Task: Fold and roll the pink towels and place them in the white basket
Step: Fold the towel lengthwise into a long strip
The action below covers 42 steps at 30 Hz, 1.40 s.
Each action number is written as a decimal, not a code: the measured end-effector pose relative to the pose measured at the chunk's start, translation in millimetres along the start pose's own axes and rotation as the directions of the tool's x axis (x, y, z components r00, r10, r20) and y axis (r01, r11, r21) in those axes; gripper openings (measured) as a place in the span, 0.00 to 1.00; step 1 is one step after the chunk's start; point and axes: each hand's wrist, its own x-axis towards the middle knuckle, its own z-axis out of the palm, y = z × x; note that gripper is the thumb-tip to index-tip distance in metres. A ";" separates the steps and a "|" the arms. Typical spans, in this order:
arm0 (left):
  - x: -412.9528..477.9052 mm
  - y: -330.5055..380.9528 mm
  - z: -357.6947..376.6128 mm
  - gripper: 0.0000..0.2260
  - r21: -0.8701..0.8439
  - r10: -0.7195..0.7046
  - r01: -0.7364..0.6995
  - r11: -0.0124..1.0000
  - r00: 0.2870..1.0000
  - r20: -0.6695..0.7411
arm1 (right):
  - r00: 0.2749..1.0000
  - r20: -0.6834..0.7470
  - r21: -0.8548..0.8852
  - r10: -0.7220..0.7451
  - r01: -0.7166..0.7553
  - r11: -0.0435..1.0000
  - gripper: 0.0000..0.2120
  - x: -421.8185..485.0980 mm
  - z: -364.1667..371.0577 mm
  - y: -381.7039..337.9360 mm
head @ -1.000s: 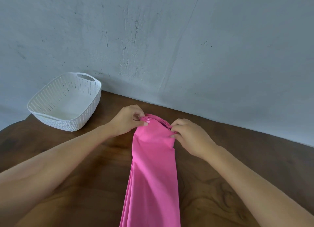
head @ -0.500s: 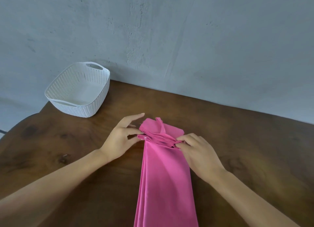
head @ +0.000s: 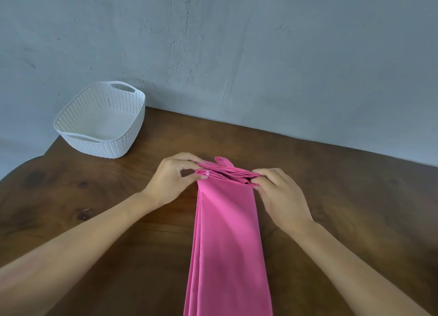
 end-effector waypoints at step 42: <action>-329.6 188.3 119.7 0.05 0.064 -0.394 0.394 0.917 0.919 -0.022 | 0.990 -0.090 0.259 -0.108 0.128 0.957 0.17 -345.2 -24.6 -67.0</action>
